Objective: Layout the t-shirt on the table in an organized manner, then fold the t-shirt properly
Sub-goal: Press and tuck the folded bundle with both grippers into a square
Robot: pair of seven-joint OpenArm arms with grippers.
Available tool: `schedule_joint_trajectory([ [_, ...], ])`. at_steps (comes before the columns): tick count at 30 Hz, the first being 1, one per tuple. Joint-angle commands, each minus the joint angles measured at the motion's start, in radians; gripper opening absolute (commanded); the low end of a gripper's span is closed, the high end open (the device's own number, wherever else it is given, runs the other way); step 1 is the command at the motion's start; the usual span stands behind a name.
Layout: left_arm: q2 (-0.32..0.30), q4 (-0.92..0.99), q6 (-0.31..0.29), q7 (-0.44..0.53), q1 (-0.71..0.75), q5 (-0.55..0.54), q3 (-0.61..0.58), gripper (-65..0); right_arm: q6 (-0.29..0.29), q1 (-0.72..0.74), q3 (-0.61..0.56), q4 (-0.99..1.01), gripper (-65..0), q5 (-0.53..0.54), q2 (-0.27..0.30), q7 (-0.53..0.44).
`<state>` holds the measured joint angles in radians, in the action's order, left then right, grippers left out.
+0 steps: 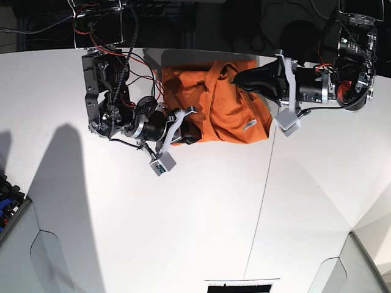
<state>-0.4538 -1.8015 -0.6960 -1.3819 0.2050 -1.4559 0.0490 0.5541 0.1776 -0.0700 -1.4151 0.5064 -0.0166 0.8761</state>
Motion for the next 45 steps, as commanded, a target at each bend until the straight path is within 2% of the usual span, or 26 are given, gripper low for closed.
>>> schedule_joint_trajectory([
  [1,0.001,-0.006,-0.002,0.024,-0.005,-0.018,0.001,-61.8,0.008,0.021,-0.002,-0.013,-65.0,0.016,-0.003,-0.02],
  [10,0.08,0.177,-0.002,0.162,-0.015,0.182,-0.004,-61.8,0.008,0.022,-0.002,-0.013,-65.0,0.016,-0.003,-0.016],
  [14,0.068,0.215,-0.002,0.182,-0.022,0.261,-0.004,-61.8,0.007,0.021,-0.002,-0.013,-65.0,0.009,-0.003,-0.016],
  [21,0.049,0.215,-0.002,0.19,-0.022,0.291,-0.004,-61.8,0.007,0.018,-0.002,-0.013,-65.0,-0.002,-0.003,-0.006],
  [26,0.048,0.221,-0.002,0.282,-0.036,0.452,-0.013,-61.8,0.0,0.015,-0.002,-0.014,-65.0,-0.001,-0.002,0.022],
  [31,0.049,0.332,-0.002,0.291,-0.159,0.533,-0.102,-61.8,0.0,0.013,-0.002,-0.014,-65.0,0.018,-0.002,0.029],
  [35,0.048,0.453,-0.002,0.336,-0.281,0.621,-0.163,-61.8,0.0,0.013,-0.002,-0.015,-65.0,0.017,0.0,0.054],
  [39,0.049,0.55,-0.002,0.344,-0.385,0.638,-0.198,-61.8,0.0,0.013,-0.002,-0.016,-65.0,0.022,0.0,0.063],
  [41,0.049,0.583,-0.002,0.362,-0.433,0.644,-0.233,-61.8,0.0,0.012,-0.002,-0.016,-65.0,0.049,0.0,0.068],
  [45,0.05,0.605,-0.002,0.429,-0.518,0.726,-0.348,-61.8,0.0,-0.001,-0.002,-0.018,-65.0,0.109,-0.001,0.09],
])
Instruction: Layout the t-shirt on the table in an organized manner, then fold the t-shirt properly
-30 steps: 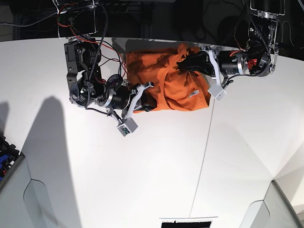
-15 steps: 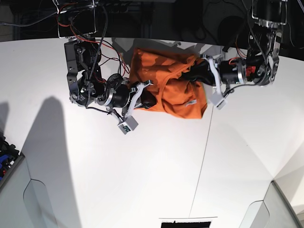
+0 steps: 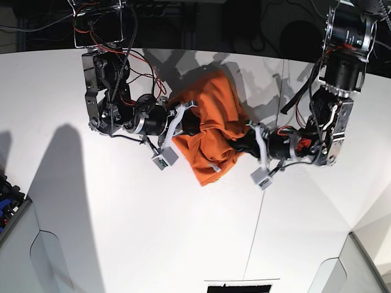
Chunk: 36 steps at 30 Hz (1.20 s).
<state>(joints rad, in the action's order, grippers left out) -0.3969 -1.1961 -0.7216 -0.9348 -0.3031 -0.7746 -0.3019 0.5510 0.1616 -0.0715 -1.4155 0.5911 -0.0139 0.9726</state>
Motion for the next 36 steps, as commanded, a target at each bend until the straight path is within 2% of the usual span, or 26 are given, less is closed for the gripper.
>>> schedule_joint_trajectory([
  [1,-0.008,0.001,0.023,-0.007,-0.028,0.06,-0.026,-61.8,0.003,0.006,-0.001,-0.026,-65.0,0.03,-0.004,-0.006],
  [6,-0.007,0.001,0.023,0.012,-0.088,0.084,-0.117,-61.8,0.003,-0.074,-0.001,-0.113,-65.0,0.03,-0.01,-0.008],
  [11,-0.008,-0.002,0.023,0.0,-0.135,0.076,-0.135,-61.8,0.003,-0.109,0.0,-0.177,-65.0,0.001,-0.011,-0.011],
  [16,-0.024,-0.049,0.023,-0.102,-0.174,-0.055,-0.134,-61.8,0.003,-0.103,0.0,-0.185,-65.0,-0.008,-0.011,-0.031],
  [21,-0.094,-0.164,0.023,-0.151,-0.176,-0.196,-0.134,-61.8,0.003,-0.101,0.003,-0.232,-65.0,-0.014,-0.011,-0.034],
  [28,-0.191,-0.261,0.023,-0.171,-0.174,-0.248,-0.131,-61.8,0.003,-0.101,0.091,-0.258,-65.0,-0.035,-0.001,-0.039],
  [33,-0.259,-0.263,0.023,-0.173,-0.119,-0.268,-0.113,-61.8,0.003,-0.102,0.212,-0.258,-65.0,-0.034,0.041,-0.037],
  [36,-0.285,-0.277,0.023,-0.179,-0.053,-0.299,-0.058,-61.8,0.002,-0.108,0.27,-0.258,-65.0,-0.019,0.081,-0.029],
])
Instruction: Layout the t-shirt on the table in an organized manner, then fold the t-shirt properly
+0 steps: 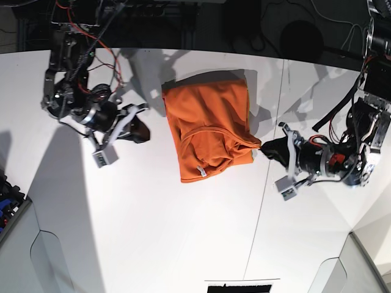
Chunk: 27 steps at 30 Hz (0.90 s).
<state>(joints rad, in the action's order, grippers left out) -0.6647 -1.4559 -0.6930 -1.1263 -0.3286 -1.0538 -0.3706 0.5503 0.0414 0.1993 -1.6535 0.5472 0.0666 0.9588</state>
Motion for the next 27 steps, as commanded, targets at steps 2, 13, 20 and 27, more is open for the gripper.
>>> schedule_joint_trajectory([
  [2,-0.023,-0.043,-0.005,-0.004,0.024,-0.044,0.067,-61.8,0.003,0.01,0.027,-0.02,-65.0,0.055,0.031,0.008],
  [13,-0.023,-0.195,-0.005,-0.039,0.329,-0.05,0.33,-61.8,0.003,-0.1,0.051,-0.023,-65.0,0.135,0.145,0.044],
  [20,-0.023,-0.362,-0.005,-0.064,0.606,-0.057,0.533,-61.8,0.004,-0.282,0.075,-0.146,-65.0,0.186,0.176,0.07],
  [27,-0.022,-0.495,-0.005,-0.059,0.902,-0.057,0.68,-61.8,0.004,-0.495,0.074,-0.265,-65.0,0.197,0.185,0.07],
])
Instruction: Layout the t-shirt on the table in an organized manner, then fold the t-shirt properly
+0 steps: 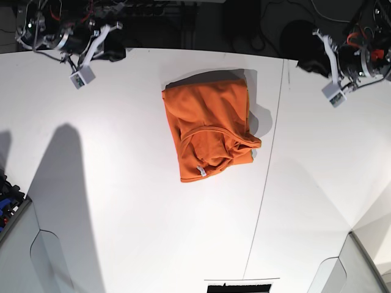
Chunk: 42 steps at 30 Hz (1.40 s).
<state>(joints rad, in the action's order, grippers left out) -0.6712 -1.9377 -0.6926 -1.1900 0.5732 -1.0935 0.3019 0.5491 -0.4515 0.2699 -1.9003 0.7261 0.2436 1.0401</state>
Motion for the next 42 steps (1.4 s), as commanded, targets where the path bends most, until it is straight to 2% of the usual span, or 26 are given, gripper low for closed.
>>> schedule_joint_trajectory([
  [1,-0.015,-0.018,-0.006,0.011,0.039,-0.017,0.016,-61.8,0.005,-0.031,0.004,-0.028,-65.0,0.019,0.008,-0.011],
  [4,-0.003,-0.018,-0.006,0.041,0.141,0.018,0.018,-61.8,0.006,-0.113,0.004,-0.045,-65.0,0.014,0.008,-0.011],
  [8,0.057,-0.003,-0.006,0.116,0.249,0.133,0.018,-61.8,0.01,-0.213,0.003,-0.044,-65.0,0.014,0.008,-0.011],
  [13,0.132,0.095,-0.006,0.143,0.303,0.207,0.014,-61.8,0.009,-0.32,0.003,-0.039,-65.0,0.011,0.008,-0.012],
  [16,0.159,0.19,-0.006,0.169,0.302,0.248,-0.019,-61.8,0.008,-0.366,0.003,-0.018,-65.0,-0.049,0.008,-0.039],
  [19,0.159,0.303,-0.006,0.279,0.298,0.357,-0.085,-61.8,0.008,-0.387,0.003,0.028,-65.0,-0.12,0.008,-0.104],
  [23,0.159,0.489,-0.006,0.42,0.229,0.551,-0.224,-61.8,-0.009,-0.366,0.003,0.146,-65.0,-0.172,0.008,-0.151],
  [27,0.162,0.705,0.135,0.515,0.083,0.647,-0.392,-61.8,-0.051,-0.294,0.003,0.316,-65.0,-0.196,0.008,-0.15],
  [29,0.18,0.811,0.201,0.517,-0.007,0.673,-0.464,-61.8,-0.059,-0.243,0.003,0.418,-65.0,-0.208,0.008,-0.15],
  [31,0.209,0.915,0.236,0.514,-0.095,0.681,-0.523,-61.8,-0.06,-0.183,0.003,0.525,-65.0,-0.215,0.008,-0.15],
  [34,0.259,1.049,0.239,0.512,-0.211,0.68,-0.611,-61.8,-0.083,-0.094,0.003,0.679,-65.0,-0.214,0.002,-0.15],
  [37,0.304,1.145,0.24,0.512,-0.294,0.675,-0.7,-61.8,-0.082,-0.021,0.003,0.793,-65.0,-0.214,-0.004,-0.149],
  [42,0.38,1.216,0.24,0.537,-0.352,0.677,-0.794,-61.8,-0.082,0.042,0.003,0.853,-65.0,-0.211,-0.014,-0.146],
])
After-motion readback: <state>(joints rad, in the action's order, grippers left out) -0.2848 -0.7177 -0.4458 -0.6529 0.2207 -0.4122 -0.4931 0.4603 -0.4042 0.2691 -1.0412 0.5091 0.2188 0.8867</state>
